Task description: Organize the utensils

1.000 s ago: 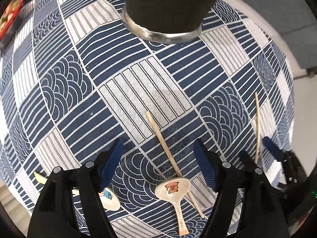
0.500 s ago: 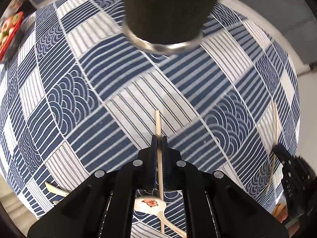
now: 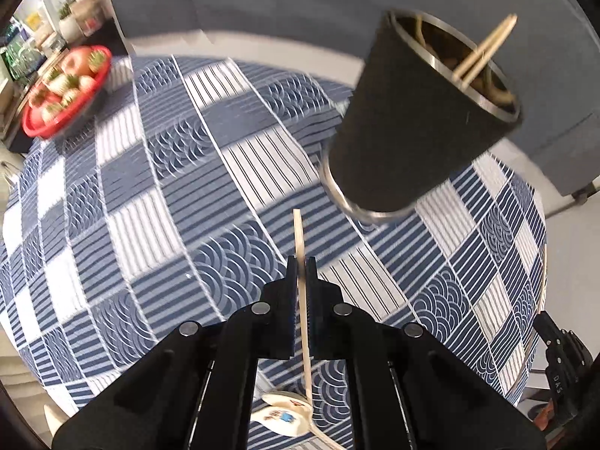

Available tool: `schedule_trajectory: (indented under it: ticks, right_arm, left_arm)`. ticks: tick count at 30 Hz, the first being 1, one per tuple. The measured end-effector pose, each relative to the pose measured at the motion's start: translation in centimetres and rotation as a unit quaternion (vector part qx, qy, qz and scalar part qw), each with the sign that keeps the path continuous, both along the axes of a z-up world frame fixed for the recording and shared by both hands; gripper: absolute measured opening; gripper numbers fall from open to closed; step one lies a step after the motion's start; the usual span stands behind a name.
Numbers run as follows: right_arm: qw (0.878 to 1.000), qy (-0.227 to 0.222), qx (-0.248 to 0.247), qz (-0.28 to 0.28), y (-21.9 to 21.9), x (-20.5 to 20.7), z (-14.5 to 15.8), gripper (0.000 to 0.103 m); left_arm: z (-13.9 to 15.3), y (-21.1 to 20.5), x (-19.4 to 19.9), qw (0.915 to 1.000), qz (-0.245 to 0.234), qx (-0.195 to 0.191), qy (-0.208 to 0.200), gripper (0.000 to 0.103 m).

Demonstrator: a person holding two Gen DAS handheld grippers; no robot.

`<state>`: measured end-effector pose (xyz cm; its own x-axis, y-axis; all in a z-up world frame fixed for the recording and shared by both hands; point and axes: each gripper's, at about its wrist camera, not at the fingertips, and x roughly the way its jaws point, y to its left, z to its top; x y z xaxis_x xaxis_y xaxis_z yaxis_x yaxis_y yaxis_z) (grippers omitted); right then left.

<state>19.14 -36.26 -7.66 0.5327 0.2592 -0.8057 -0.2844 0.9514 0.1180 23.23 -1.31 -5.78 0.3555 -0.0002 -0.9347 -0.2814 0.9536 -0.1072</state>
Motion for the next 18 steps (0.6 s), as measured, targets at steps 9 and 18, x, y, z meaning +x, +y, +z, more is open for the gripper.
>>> schedule_trajectory:
  ticks: [9,18]
  right_arm:
    - [0.999,-0.044,0.007,-0.006,1.3,-1.6,3.5,0.005]
    - [0.996,-0.092,0.020,0.008,3.0,-3.9,7.1,0.005]
  left_arm:
    - [3.9,2.3,-1.1,0.9987,0.006,0.018,-0.048,0.004]
    - [8.7,4.4,-3.6,0.9944,0.016,0.018,-0.103,0.004]
